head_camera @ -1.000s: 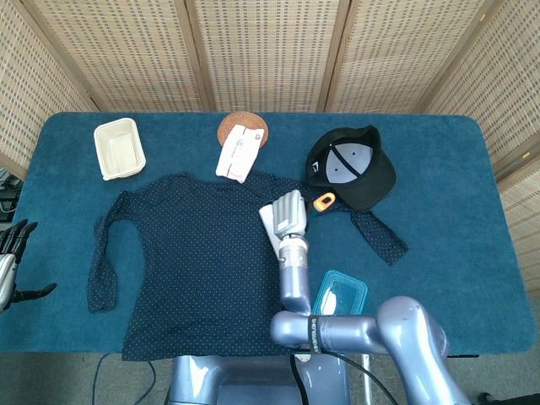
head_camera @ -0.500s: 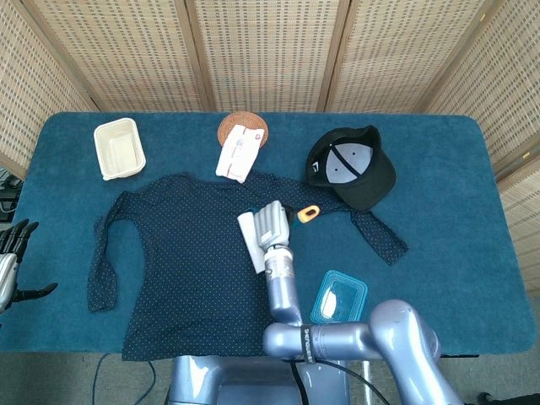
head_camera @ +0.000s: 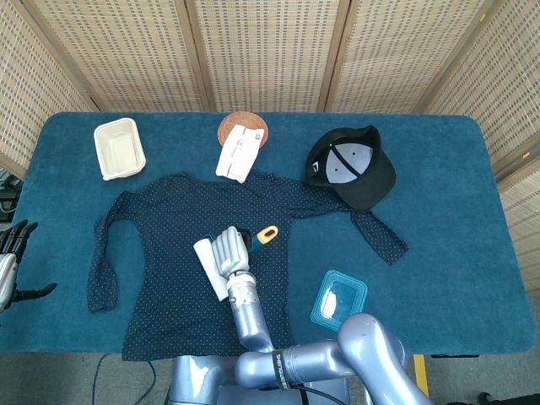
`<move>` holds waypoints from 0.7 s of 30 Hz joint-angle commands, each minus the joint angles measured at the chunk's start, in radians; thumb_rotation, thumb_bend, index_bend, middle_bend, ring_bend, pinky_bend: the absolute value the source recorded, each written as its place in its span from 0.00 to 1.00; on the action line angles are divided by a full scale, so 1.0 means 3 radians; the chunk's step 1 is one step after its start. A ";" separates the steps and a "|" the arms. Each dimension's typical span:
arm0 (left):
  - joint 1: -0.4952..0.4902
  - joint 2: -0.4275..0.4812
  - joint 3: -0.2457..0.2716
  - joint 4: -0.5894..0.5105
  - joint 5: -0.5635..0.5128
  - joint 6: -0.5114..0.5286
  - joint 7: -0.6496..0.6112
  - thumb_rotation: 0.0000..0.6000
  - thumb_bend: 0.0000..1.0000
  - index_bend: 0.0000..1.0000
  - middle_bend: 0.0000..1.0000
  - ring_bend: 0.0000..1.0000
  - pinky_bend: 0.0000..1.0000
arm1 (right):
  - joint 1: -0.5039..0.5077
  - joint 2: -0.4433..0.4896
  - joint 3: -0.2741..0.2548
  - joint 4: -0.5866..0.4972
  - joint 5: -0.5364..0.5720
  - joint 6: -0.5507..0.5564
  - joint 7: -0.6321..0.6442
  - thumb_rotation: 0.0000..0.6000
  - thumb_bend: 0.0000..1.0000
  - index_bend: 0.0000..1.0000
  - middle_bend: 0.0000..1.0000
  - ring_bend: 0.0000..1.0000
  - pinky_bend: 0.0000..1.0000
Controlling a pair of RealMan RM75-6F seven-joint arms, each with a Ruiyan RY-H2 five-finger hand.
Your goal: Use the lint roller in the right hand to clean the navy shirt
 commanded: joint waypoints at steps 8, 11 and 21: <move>0.0011 0.0013 -0.0004 -0.0002 -0.0005 0.0010 -0.0033 1.00 0.00 0.00 0.00 0.00 0.00 | -0.0301 0.0254 -0.0168 0.0015 -0.0017 0.0067 -0.0025 1.00 0.86 0.76 1.00 1.00 1.00; 0.0011 0.0009 0.0005 -0.0011 0.0015 0.0016 -0.0017 1.00 0.00 0.00 0.00 0.00 0.00 | -0.0455 0.0437 -0.0213 -0.0059 0.0001 0.0126 -0.0007 1.00 0.86 0.75 1.00 1.00 1.00; 0.0018 0.0007 0.0030 -0.0084 0.0082 0.0064 0.0064 1.00 0.00 0.00 0.00 0.00 0.00 | -0.0801 0.0863 -0.0258 -0.0546 -0.0119 0.0084 0.0369 1.00 0.19 0.13 1.00 1.00 1.00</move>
